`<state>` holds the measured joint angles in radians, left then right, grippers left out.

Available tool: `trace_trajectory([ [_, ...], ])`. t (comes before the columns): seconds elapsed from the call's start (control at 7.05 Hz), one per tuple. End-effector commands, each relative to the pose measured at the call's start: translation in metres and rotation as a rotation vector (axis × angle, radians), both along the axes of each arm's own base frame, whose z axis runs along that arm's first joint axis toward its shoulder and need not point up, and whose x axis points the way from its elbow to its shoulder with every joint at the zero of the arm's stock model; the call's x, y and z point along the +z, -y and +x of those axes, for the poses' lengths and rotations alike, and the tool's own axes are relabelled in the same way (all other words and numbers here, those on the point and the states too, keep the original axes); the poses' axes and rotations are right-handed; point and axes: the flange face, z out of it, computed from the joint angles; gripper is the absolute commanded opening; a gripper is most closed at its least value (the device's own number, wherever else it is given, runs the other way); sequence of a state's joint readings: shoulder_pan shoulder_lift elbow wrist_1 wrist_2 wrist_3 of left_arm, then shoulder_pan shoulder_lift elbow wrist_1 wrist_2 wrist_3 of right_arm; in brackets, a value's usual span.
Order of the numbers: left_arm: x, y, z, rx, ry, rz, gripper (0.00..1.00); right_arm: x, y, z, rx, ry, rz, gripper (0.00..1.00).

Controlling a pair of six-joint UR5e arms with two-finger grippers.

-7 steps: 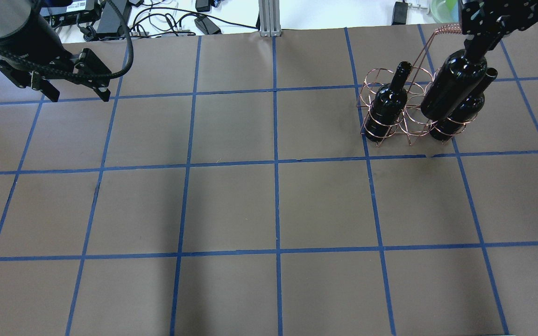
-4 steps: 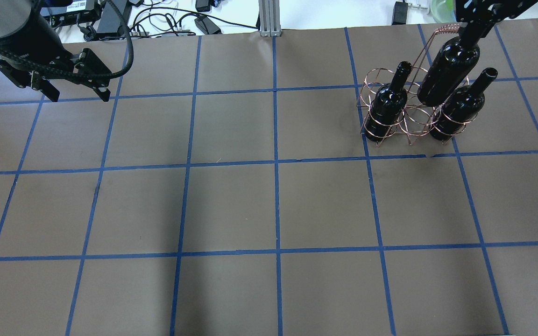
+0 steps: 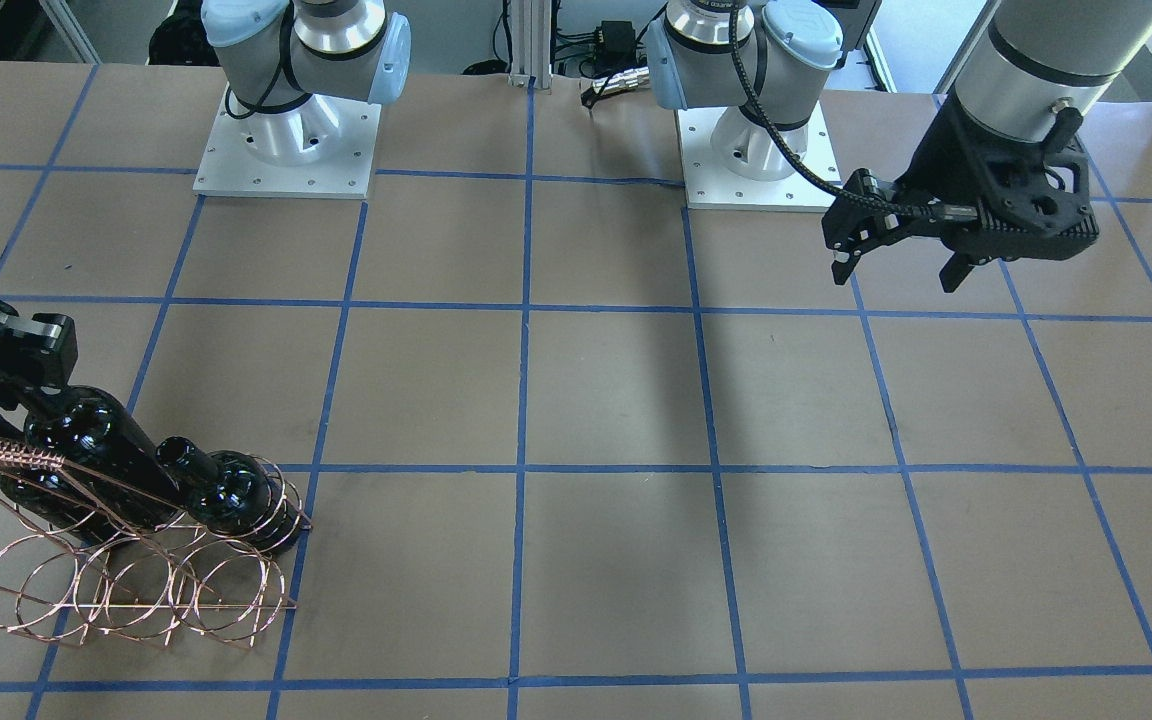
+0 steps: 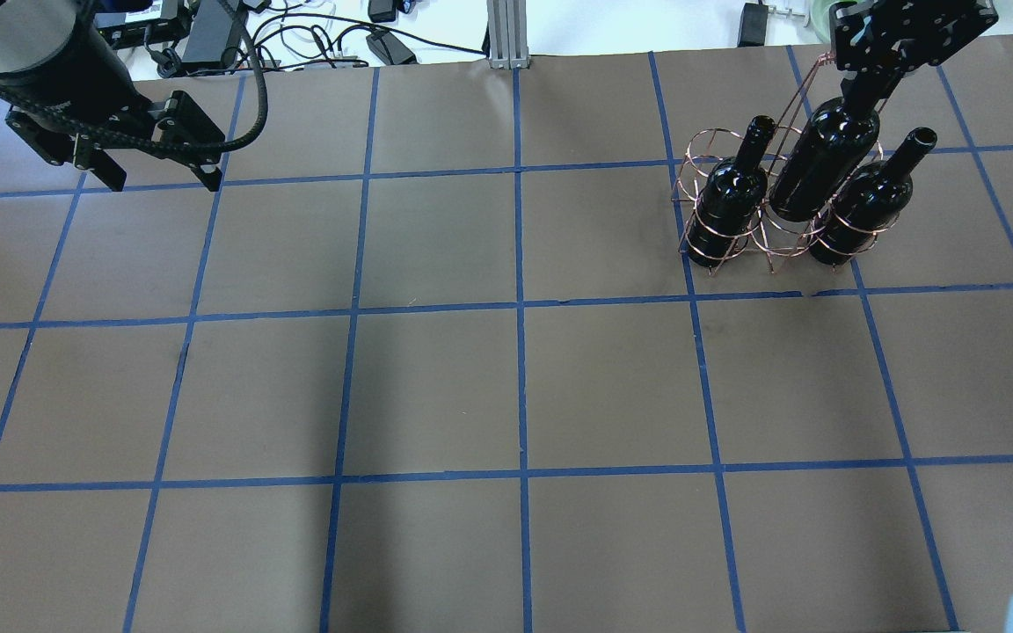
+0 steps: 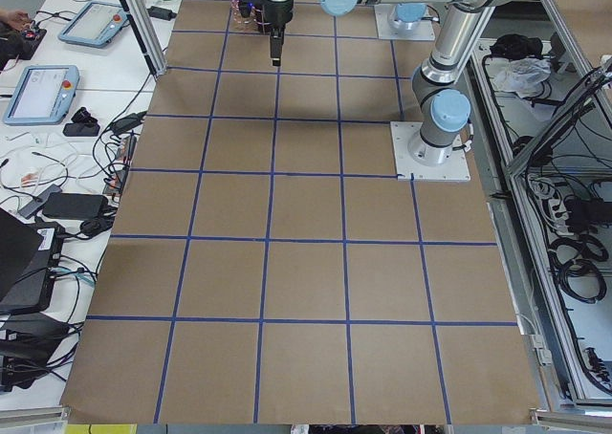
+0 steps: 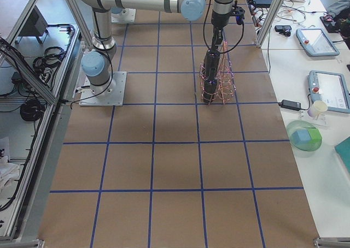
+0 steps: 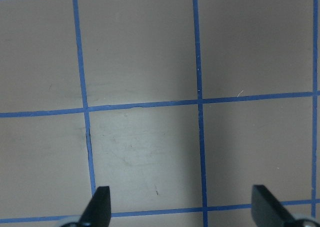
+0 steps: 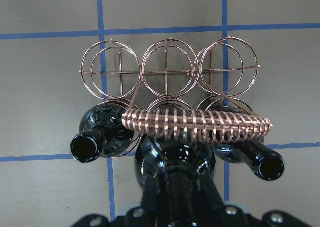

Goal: Place wine into wine basket
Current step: 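Carry the bottle to the wine rack and lower it into the empty slot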

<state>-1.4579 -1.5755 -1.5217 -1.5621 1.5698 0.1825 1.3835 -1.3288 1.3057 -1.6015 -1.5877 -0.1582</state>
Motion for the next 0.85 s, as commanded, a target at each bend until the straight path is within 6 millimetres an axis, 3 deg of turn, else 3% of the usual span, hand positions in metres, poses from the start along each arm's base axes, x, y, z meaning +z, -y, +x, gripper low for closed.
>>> trace_trajectory([
  [0.0, 0.001, -0.004, -0.022, -0.041, 0.003, -0.002, 1.00, -0.008, 0.002, -0.001, 0.018, -0.004, 0.000, 0.26],
  [0.57, 0.000, -0.004, -0.023, -0.042, 0.004, 0.001, 1.00, -0.067, 0.006, -0.001, 0.052, -0.003, 0.013, 0.27],
  [0.71, 0.000, -0.005, -0.022, -0.042, 0.005, 0.001, 1.00, -0.074, 0.008, -0.003, 0.061, -0.002, 0.016, 0.29],
])
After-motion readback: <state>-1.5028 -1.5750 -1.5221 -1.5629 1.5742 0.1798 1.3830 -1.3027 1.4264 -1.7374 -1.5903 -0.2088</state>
